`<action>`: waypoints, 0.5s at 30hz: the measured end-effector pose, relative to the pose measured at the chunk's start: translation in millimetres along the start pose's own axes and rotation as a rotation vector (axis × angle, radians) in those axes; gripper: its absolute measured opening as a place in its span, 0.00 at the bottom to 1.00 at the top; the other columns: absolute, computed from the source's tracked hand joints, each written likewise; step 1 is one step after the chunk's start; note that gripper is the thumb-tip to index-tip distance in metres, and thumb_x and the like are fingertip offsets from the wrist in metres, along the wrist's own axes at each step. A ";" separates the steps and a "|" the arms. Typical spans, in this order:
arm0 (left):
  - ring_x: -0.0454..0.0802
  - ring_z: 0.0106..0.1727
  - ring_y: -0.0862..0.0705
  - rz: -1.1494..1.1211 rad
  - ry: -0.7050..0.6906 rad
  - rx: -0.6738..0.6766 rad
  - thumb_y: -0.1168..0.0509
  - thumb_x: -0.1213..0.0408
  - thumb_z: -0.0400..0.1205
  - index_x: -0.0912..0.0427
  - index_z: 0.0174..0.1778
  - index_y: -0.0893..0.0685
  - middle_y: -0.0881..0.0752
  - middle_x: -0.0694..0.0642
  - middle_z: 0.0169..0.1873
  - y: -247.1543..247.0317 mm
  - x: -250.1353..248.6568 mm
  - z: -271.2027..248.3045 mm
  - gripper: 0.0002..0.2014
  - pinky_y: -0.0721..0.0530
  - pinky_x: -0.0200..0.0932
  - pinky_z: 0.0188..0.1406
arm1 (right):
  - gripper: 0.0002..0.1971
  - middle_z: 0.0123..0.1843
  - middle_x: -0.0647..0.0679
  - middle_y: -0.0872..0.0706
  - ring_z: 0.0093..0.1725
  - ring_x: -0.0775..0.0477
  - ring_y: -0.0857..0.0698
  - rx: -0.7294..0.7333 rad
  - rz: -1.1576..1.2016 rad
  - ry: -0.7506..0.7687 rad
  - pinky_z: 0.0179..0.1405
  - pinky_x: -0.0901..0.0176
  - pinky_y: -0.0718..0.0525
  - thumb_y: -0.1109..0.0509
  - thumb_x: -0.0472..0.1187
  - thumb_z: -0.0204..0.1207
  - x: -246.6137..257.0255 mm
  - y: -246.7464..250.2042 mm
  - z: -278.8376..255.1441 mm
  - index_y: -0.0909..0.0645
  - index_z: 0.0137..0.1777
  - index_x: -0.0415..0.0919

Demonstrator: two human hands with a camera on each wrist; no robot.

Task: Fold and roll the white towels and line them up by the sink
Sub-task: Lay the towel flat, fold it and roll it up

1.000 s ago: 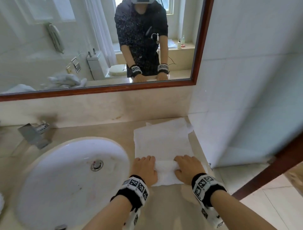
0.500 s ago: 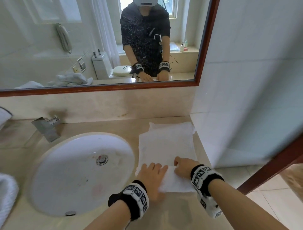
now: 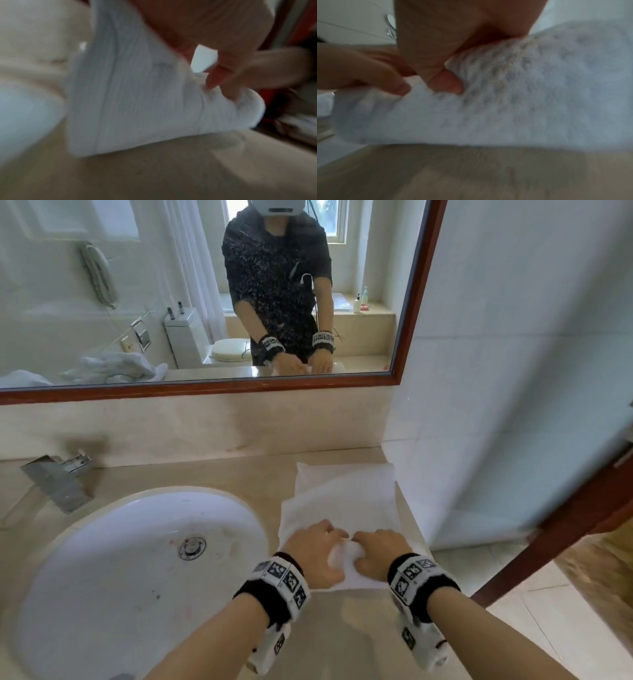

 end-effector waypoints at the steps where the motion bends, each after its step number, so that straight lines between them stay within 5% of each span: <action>1: 0.58 0.63 0.23 0.120 -0.034 -0.029 0.35 0.46 0.69 0.48 0.73 0.34 0.26 0.55 0.66 0.0 -3.8 -6.2 0.35 0.24 0.56 0.64 | 0.22 0.65 0.43 0.17 0.63 0.41 0.18 0.072 0.082 -0.059 0.61 0.53 0.21 0.38 0.46 0.75 -4.3 2.7 6.8 0.26 0.69 0.46; 4: 0.63 0.63 0.25 0.374 0.007 -0.035 0.34 0.53 0.74 0.51 0.71 0.35 0.26 0.59 0.65 -12.3 -9.0 -8.1 0.30 0.28 0.60 0.64 | 0.28 0.70 0.46 0.20 0.67 0.43 0.20 0.182 0.378 -0.181 0.66 0.54 0.21 0.33 0.44 0.70 -12.3 0.5 23.9 0.28 0.72 0.51; 6: 0.63 0.61 0.22 0.307 0.046 -0.032 0.35 0.53 0.74 0.53 0.63 0.27 0.20 0.59 0.59 -9.2 -5.4 5.5 0.21 0.25 0.58 0.63 | 0.27 0.71 0.50 0.23 0.70 0.45 0.24 0.044 0.357 -0.100 0.70 0.53 0.26 0.35 0.45 0.73 -8.5 0.4 25.6 0.31 0.74 0.52; 9: 0.58 0.48 0.14 0.061 0.095 0.145 0.32 0.50 0.63 0.49 0.52 0.19 0.13 0.54 0.47 4.6 8.1 28.4 0.21 0.14 0.50 0.52 | 0.29 0.72 0.52 0.25 0.71 0.47 0.28 -0.194 0.091 0.177 0.70 0.51 0.34 0.37 0.52 0.73 -0.1 -2.5 7.1 0.33 0.75 0.50; 12: 0.60 0.47 0.12 -0.160 0.216 0.327 0.31 0.47 0.49 0.53 0.45 0.14 0.10 0.56 0.45 0.4 20.2 44.5 0.28 0.11 0.56 0.51 | 0.44 0.74 0.51 0.29 0.71 0.43 0.28 -0.014 -0.139 0.284 0.69 0.40 0.34 0.32 0.59 0.65 -1.5 -15.7 -5.2 0.47 0.80 0.51; 15: 0.63 0.55 0.15 -0.280 0.221 0.343 0.31 0.54 0.52 0.56 0.52 0.17 0.14 0.60 0.51 1.0 15.7 47.7 0.29 0.13 0.56 0.53 | 0.45 0.68 0.47 0.25 0.66 0.39 0.24 0.056 -0.180 0.279 0.65 0.40 0.28 0.27 0.54 0.63 -1.6 -11.0 8.0 0.46 0.78 0.50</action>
Point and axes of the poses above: each hand's wrist, its own z-axis towards the middle knuckle, its own y-axis out of the back of the hand, x = y × z, the point moved 2 cm from there along z, towards the middle knuckle
